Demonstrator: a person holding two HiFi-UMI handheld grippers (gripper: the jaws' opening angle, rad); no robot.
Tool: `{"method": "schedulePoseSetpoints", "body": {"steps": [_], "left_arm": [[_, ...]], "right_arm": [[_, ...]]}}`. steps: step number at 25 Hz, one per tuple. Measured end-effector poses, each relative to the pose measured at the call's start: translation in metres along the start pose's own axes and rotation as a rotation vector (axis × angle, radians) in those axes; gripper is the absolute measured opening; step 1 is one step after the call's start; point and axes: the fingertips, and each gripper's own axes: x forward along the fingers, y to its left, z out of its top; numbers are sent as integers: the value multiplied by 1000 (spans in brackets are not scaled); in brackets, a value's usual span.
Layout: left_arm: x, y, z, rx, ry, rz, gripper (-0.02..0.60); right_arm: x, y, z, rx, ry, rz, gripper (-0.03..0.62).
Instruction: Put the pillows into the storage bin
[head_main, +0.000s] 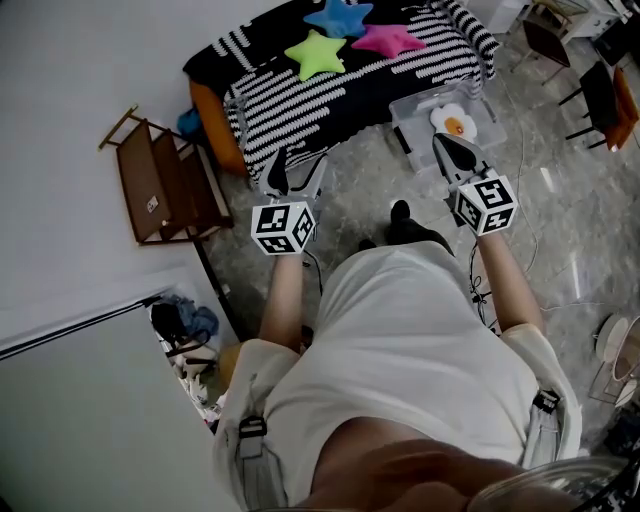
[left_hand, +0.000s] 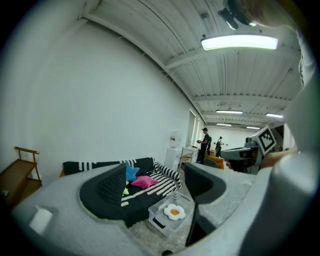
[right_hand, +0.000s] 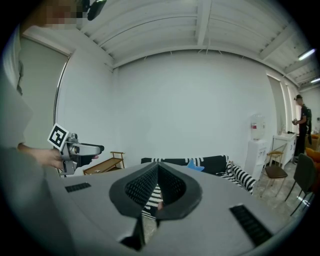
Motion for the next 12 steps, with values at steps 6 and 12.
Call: {"method": "schedulePoseSetpoints", "body": {"steps": [6, 12], "left_arm": [[23, 11, -1, -6, 13, 7, 354], [66, 31, 0, -23, 33, 22, 356]], "right_arm": [[25, -15, -2, 9, 14, 14, 0], [70, -41, 3, 17, 29, 35, 0]]}}
